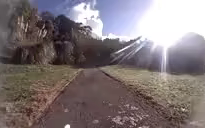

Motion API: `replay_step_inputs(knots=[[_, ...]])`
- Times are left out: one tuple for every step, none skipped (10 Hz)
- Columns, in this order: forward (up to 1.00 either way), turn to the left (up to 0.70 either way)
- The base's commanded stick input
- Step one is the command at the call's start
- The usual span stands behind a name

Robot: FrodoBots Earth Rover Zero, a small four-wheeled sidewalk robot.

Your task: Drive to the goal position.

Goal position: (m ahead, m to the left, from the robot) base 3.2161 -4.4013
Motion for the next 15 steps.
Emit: replay_step_inputs(knots=[[0.7, 0.0], [0.7, 0.0], [0.7, 0.0], [0.7, 0.0], [0.7, 0.0], [0.7, 0.0], [0.7, 0.0], [0.7, 0.0], [0.7, 0.0], [0.7, -0.33], [0.7, -0.17], [0.7, 0.0], [0.7, 0.0], [0.7, 0.0], [0.7, -0.35]])
